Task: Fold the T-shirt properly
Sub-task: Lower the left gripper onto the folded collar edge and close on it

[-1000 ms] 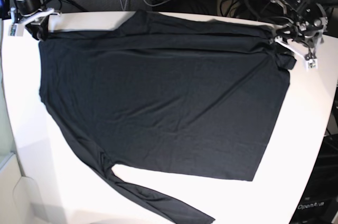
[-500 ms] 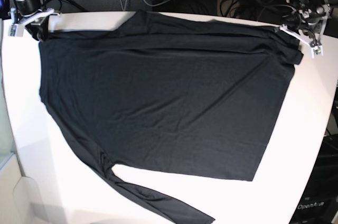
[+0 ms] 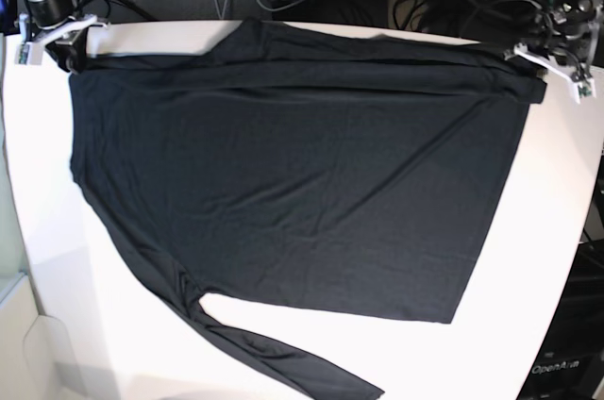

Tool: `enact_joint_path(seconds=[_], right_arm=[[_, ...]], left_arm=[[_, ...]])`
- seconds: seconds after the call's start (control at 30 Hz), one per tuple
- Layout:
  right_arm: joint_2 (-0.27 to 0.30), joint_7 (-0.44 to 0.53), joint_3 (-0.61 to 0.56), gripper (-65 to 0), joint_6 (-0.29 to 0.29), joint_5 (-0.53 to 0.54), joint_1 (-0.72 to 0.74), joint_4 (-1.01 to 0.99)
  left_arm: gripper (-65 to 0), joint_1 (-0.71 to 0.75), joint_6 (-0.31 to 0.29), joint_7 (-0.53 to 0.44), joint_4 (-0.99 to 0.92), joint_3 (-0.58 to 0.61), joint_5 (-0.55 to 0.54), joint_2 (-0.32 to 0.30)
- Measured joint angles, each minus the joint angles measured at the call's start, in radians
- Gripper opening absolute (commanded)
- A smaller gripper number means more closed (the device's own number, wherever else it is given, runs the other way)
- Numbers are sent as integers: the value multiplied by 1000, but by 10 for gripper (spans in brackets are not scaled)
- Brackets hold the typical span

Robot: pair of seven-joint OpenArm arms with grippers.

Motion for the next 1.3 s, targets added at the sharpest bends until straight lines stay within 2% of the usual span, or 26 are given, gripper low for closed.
enact_joint_path(seconds=[0.07,0.17,0.27,0.4,0.47,0.73,1.3], right_arm=[[0,0,0,-514,0,0,0,0],[0,0,-2,-514,0,0,0,0],[0,0,-2,-514,0,0,0,0],[0,0,-2,-514,0,0,0,0],[0,1,-2,-514,0,0,0,0],[0,1,-2,-514,0,0,0,0],[0,1,-2,-514,0,0,0,0]], left_arm=[[-395,3,-1,82,30,2,-42,-1],[-370,13,-2,152,49,0,-95,-26],[-330,3,2,157,48,1,-113,-51],[-219,-21,1,154,1,1,-110,-50],[-192,-23,1,154,-14,1,-110,-55],[-192,-65,-1,150,-164,3,-121,-88],[-192,-93,5,150,-195,2,-107,-85]])
